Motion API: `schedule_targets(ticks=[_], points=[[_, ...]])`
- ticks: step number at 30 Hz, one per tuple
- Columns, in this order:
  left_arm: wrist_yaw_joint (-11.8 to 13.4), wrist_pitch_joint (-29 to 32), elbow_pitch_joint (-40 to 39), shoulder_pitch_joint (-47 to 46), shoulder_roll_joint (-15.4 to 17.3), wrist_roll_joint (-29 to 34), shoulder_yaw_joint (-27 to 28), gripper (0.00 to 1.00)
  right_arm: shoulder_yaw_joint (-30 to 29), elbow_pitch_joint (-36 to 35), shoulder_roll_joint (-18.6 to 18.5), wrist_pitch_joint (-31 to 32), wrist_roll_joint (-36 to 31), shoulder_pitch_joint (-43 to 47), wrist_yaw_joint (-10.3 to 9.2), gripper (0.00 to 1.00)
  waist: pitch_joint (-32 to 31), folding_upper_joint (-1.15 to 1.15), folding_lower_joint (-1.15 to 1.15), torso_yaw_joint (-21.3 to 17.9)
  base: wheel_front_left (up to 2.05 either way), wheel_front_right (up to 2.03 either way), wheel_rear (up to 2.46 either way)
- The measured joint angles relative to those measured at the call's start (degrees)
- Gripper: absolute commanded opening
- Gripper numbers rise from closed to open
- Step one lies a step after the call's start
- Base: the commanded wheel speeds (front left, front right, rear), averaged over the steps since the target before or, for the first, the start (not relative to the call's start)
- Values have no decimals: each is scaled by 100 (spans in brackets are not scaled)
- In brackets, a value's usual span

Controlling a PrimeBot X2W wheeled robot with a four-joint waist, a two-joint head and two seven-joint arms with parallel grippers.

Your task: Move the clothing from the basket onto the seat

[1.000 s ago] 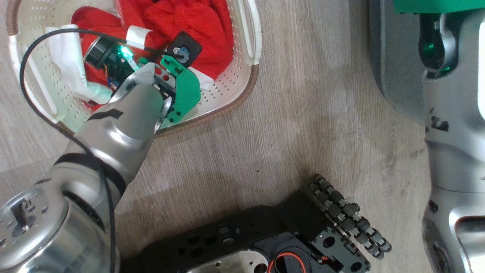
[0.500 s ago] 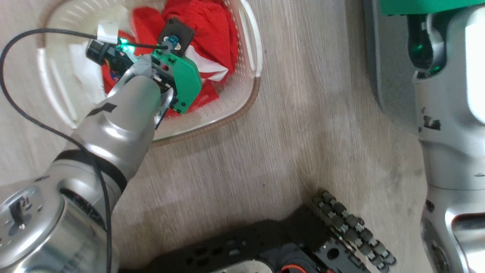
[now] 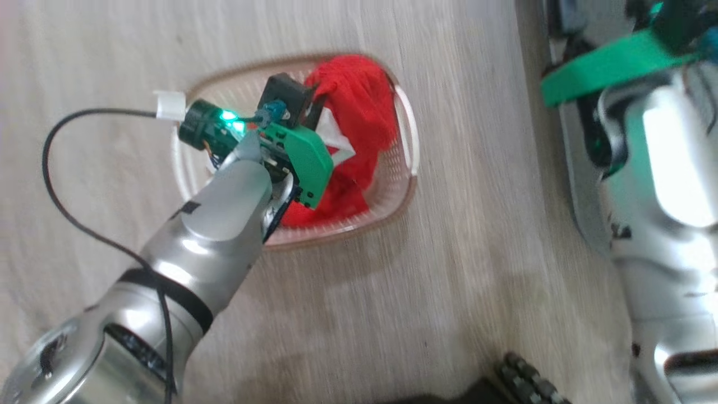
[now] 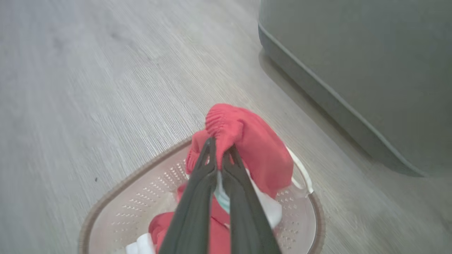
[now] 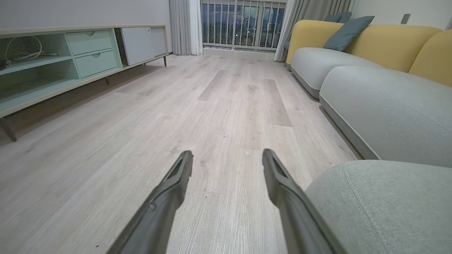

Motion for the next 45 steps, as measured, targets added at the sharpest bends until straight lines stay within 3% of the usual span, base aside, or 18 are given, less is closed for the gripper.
schedule_targets(ticks=[17, 27, 36, 40, 45], points=[[92, -7, -1478, 973, 27, 810, 1459, 0, -46, 628, -73, 0, 101, 1043, 0, 100, -1967, 0, 0, 545, 0, 0, 0], [37, -8, -2362, 1001, 71, 1239, 2048, 0, -169, 650, -105, 0, 101, 1507, 0, 100, -2512, 0, 0, 766, 0, 0, 0], [33, -24, -2863, 933, 79, 1459, 2241, 0, -115, 740, -105, 0, 149, 1691, 0, 100, -2732, 0, 0, 848, 0, 0, 0], [-11, -24, -2950, 936, 59, 1469, 2251, 0, 341, 497, -103, 0, 439, 1681, 0, 100, -2760, 0, 0, 874, 0, 0, 0], [-26, -25, -3010, 938, 47, 1511, 2238, 0, 1571, -74, -127, 0, 899, 1378, 0, 100, -2733, 0, 0, 896, 0, 0, 0]])
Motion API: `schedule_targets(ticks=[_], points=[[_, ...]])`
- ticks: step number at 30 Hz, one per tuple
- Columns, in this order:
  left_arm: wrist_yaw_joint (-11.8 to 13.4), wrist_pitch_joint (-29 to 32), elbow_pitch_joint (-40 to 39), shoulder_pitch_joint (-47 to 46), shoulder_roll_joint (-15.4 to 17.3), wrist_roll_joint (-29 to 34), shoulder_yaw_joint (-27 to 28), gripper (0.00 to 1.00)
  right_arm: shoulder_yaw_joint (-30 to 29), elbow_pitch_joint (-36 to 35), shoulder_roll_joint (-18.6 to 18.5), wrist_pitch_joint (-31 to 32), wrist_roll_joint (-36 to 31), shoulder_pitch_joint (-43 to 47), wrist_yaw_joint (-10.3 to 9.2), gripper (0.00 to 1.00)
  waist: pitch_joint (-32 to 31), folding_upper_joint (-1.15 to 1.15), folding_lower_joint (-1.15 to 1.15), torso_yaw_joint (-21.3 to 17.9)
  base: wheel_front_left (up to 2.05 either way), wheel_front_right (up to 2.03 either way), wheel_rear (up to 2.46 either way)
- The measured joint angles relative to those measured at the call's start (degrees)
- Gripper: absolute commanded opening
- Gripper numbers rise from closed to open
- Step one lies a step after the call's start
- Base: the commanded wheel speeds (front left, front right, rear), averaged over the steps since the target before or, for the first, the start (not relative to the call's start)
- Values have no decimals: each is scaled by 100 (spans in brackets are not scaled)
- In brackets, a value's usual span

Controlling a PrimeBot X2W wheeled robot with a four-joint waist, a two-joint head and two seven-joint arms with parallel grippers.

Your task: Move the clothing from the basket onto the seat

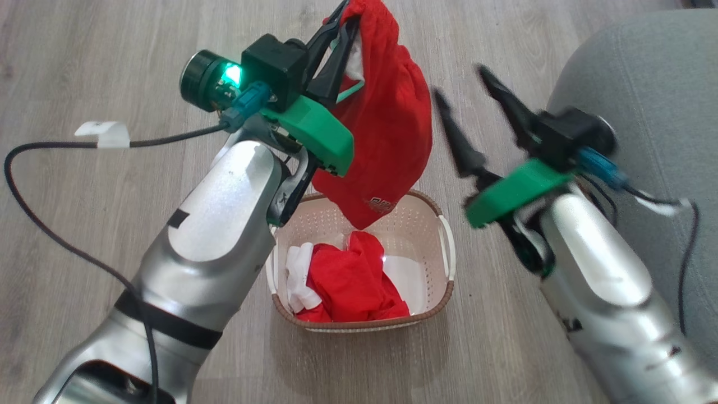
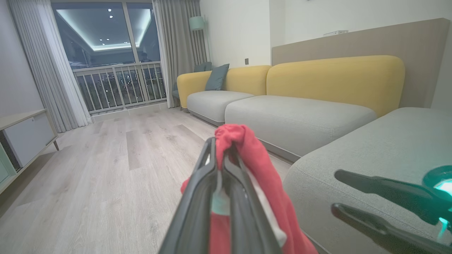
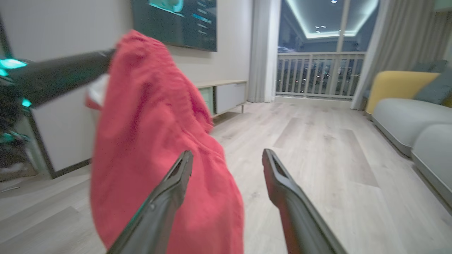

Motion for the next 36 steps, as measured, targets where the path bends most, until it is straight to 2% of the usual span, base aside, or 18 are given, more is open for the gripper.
schedule_targets(ticks=[6, 11, 17, 24, 25, 26, 27, 28, 35, 36], points=[[-9, 0, -125, 1, -26, 1, -41, 0, 970, 29, -135, 0, 162, -740, 0, 100, 61, 0, 0, 35, 0, 0, 0], [-41, 0, -258, 0, -55, 7, -236, 0, 1455, 703, -55, 0, 190, -971, 0, 100, 63, 0, 1, 103, 0, 0, 0], [-37, 0, -372, -1, -65, -62, -583, 0, 1505, 1819, 140, 0, -101, -1137, 1, 100, 25, 0, 1, 256, 0, 0, 0], [31, 0, -503, -1, -65, -367, -958, 0, 1425, 2806, 268, 1, -45, -1143, 0, 100, -29, 0, 1, 491, 0, 0, 0], [67, 0, -512, -1, -66, -405, -987, 0, 1419, 2864, 270, 1, -10, -1146, 0, 85, -34, 0, 0, 522, 0, 0, 0], [69, 0, -525, -1, -66, -427, -1001, 0, 1417, 2891, 270, 2, 37, -1152, 0, 47, -38, 0, 0, 551, 0, 0, 0], [79, 0, -527, -1, -65, -441, -1015, 0, 1419, 2863, 270, 2, 101, -1157, 0, 47, -41, 0, 0, 577, 0, 0, 0], [79, 0, -527, -1, -65, -441, -1015, 0, 1419, 2863, 270, 2, 101, -1157, 0, 0, -41, 0, 0, 577, 0, 0, 0], [171, -1, -493, 2, -65, -474, -1039, 0, 1362, 2692, 304, 7, 253, -1245, 0, 0, -72, 0, 1, 595, 0, 0, 0], [170, -9, -474, 8, -65, -483, -1038, 37, 1328, 2692, 304, 7, 253, -1243, 0, 0, -79, 0, 0, 576, 0, 0, 0]])
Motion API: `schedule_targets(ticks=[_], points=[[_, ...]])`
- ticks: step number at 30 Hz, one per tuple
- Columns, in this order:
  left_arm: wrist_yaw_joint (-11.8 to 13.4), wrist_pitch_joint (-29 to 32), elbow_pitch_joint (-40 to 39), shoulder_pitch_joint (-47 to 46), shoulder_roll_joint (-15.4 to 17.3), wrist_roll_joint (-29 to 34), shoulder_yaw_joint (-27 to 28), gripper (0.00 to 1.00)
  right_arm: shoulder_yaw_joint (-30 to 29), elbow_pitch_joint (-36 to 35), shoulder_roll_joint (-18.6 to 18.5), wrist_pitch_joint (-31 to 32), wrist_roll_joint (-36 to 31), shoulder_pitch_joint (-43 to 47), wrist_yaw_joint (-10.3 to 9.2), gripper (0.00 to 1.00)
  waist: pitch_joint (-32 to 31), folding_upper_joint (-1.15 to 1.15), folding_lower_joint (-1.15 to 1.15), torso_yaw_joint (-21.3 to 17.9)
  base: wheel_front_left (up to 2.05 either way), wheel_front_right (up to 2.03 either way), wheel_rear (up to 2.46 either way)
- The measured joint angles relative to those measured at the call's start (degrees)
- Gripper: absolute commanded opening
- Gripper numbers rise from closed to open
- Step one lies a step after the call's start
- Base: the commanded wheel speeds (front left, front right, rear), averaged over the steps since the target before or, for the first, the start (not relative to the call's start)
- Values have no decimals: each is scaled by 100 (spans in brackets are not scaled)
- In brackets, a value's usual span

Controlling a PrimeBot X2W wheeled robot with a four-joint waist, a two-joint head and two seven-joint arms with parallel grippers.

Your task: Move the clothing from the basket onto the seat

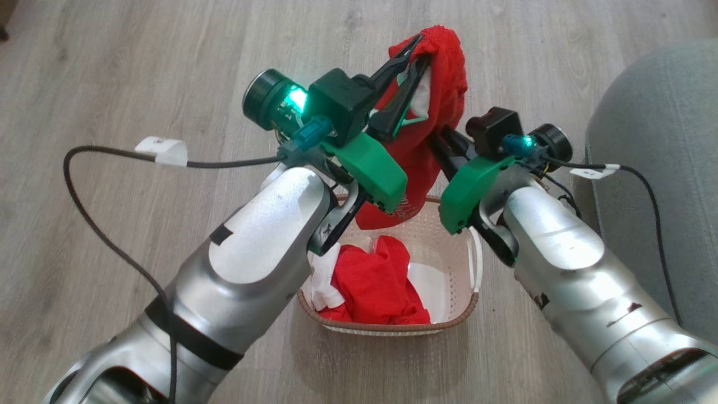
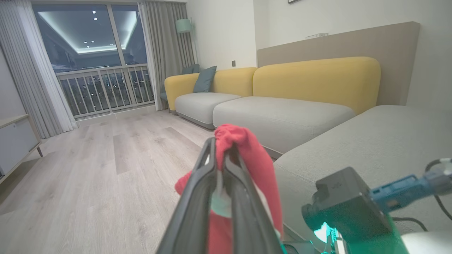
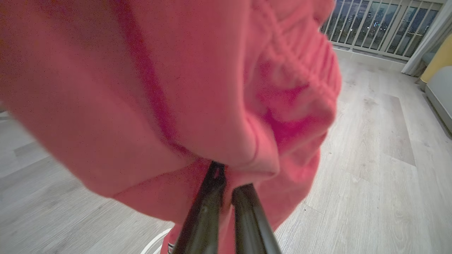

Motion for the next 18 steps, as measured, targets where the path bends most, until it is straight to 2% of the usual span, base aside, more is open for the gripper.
schedule_targets(ticks=[1, 6, 10, 18], points=[[0, -11, 7, 12, 0, -34, 3, 99, -51, -8, 0, 0, -1, 1, 0, 0, -5, 0, 0, -20, 0, 0, 0], [-62, -15, 174, 37, -1, -49, 8, 100, -349, -224, 0, 0, -73, 35, 0, 0, -13, 0, 0, -128, 0, 0, 0], [-148, -15, 330, 106, -1, -46, 29, 100, -804, -543, -13, 0, -132, 174, 0, 0, 43, 0, 0, -231, 0, 0, 0], [-311, -15, 476, 194, 12, 98, 198, 100, -1607, -1099, -124, 0, -371, 450, 0, 0, 202, 0, 0, -625, 0, 0, 0]])
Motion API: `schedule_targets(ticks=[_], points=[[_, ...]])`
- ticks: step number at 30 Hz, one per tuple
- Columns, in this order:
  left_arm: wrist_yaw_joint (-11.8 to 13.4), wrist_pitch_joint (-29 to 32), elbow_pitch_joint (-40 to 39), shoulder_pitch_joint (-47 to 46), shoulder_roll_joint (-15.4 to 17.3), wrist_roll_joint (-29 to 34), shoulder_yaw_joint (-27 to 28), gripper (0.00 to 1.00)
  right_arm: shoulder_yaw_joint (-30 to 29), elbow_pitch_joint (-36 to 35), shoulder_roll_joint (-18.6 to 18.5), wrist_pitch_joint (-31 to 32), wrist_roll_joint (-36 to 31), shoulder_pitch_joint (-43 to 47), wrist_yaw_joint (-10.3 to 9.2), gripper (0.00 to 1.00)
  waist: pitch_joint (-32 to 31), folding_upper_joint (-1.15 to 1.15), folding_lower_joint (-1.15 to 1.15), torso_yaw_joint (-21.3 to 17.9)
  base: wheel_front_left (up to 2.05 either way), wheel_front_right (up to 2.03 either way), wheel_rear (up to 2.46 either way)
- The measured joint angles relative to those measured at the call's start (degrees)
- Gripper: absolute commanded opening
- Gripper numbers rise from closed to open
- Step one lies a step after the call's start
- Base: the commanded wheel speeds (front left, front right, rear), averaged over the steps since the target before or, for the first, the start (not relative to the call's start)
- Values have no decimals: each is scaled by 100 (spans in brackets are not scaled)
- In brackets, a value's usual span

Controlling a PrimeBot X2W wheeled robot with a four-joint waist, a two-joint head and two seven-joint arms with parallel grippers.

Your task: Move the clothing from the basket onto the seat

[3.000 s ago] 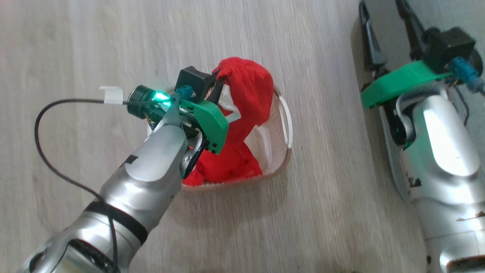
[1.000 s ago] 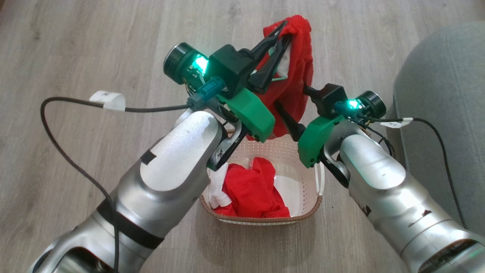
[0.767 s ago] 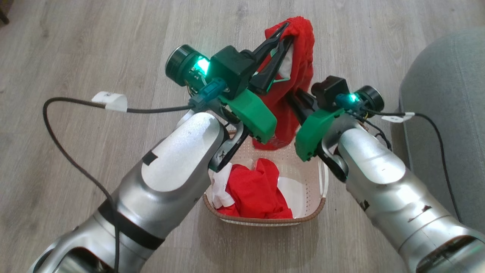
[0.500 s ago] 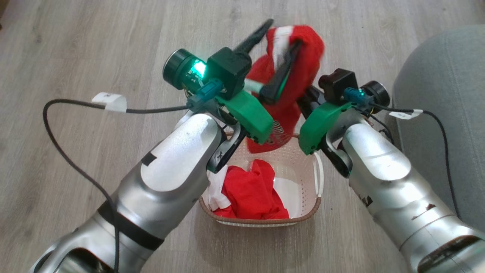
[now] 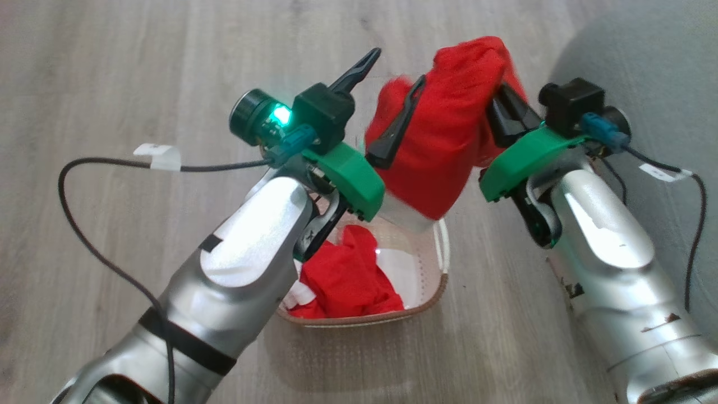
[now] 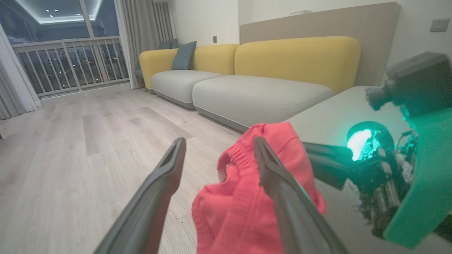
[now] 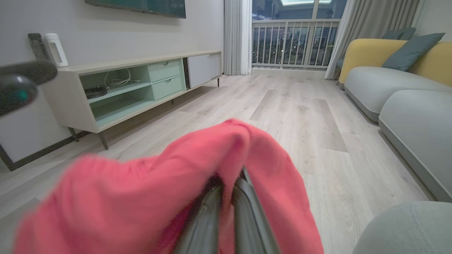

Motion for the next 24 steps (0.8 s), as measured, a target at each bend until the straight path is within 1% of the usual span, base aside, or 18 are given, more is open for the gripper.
schedule_targets(ticks=[5, 9, 13, 14, 16, 17, 18, 19, 21, 24], points=[[-89, 0, 105, 185, 47, 53, 157, 100, -314, -299, -11, 0, -54, 137, 0, 0, 46, 0, 0, -414, 0, 0, 0], [-126, 1, 158, 277, 96, 135, 267, 100, -388, -441, -2, 0, -81, 257, 0, 0, 43, 0, 0, -841, 0, 0, 0], [-154, 0, 194, 277, 105, 192, 312, 100, -456, -611, 22, 0, -81, 278, 0, 0, 42, 0, 0, -1317, 0, 0, 0], [-189, 0, 229, 280, 105, 221, 347, 100, -474, -678, 31, 0, -73, 283, 0, 0, 41, 0, 0, -1563, 0, 0, 0], [-200, 0, 254, 291, 107, 243, 385, 100, -498, -754, 29, 0, -67, 302, 0, 0, 37, 0, 0, -1808, 0, 0, 0], [-200, 0, 254, 291, 107, 243, 385, 100, -498, -754, 29, 0, -67, 302, 0, 0, 37, 0, 0, -1808, 0, 0, 0], [-205, 1, 269, 301, 105, 243, 401, 100, -520, -795, 27, 0, -67, 328, 0, 0, 33, 0, 0, -1931, 0, 0, 0], [-209, 1, 299, 327, 107, 278, 437, 100, -550, -861, 24, 0, -66, 405, 0, 0, 24, 0, 0, -2170, 0, 0, 0], [-222, 1, 318, 376, 108, 300, 456, 100, -602, -918, 18, 0, -66, 489, 0, 0, 11, 0, 0, -2395, 0, 0, 0], [-256, 1, 354, 431, 98, 323, 461, 100, -871, -1035, -34, 0, -79, 603, 0, 0, -13, 0, 0, -2691, 0, 0, 0]])
